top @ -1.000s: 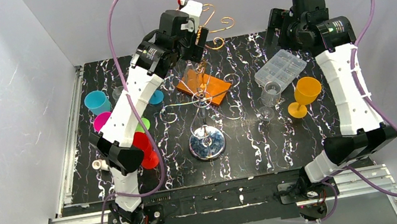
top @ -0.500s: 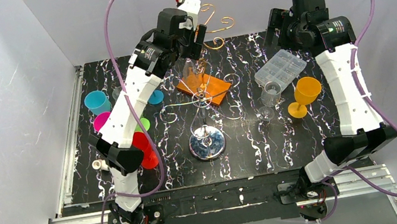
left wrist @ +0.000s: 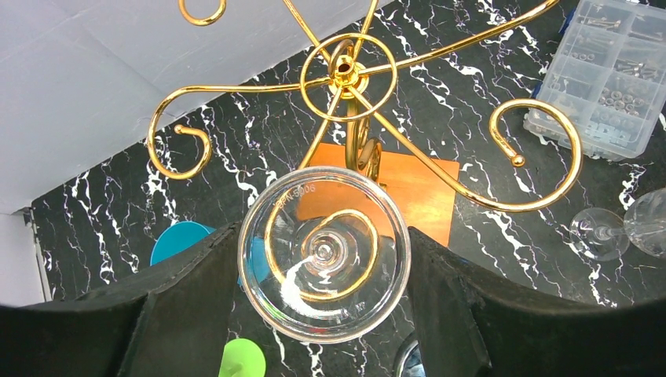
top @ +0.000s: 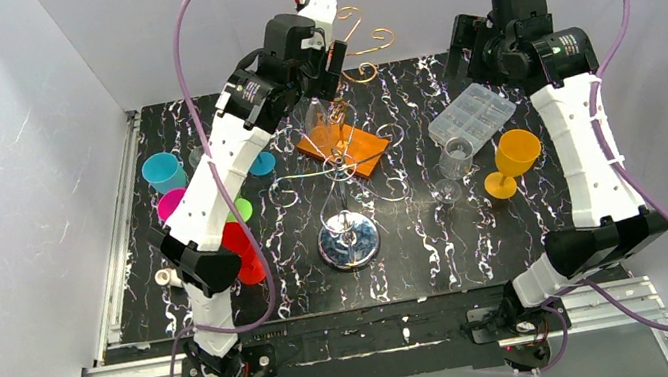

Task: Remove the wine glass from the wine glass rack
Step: Pick up the wine glass from the wine rack.

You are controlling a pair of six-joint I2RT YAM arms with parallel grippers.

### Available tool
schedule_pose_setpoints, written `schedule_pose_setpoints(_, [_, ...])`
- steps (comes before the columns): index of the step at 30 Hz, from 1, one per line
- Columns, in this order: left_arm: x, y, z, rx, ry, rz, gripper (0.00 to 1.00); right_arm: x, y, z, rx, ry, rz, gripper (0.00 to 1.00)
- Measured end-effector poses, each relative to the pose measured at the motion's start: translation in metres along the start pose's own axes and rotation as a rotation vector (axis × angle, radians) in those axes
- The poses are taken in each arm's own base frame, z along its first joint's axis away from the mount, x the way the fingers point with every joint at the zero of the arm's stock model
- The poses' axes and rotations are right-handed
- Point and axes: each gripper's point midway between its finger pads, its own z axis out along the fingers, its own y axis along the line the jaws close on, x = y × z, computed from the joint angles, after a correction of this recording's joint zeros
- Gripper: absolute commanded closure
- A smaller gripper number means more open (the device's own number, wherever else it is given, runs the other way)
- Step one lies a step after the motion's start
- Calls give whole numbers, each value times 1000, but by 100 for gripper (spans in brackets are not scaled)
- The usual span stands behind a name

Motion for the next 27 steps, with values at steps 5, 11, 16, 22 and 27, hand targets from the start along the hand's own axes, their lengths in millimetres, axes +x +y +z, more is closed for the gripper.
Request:
schedule_pose_setpoints(5, [1,1,-4,-6,0,-3,63,1,0,1,0,2,0,2])
schedule_pose_setpoints(11, [1,8,-11,-30,-4,-8,65,3,0,5,1,5,0,2])
schedule_pose_setpoints(16, [-1,11,-12,-42,-10,-12,65,2,0,5,1,4,-1,2])
schedule_pose_setpoints(22, [-6,19,-9,-59,-31,-29,65,3,-1,6,2,6,-1,2])
schedule_pose_setpoints(27, [-13,23,-5,-65,-57,-42,65,3,-1,6,2,6,-2,2])
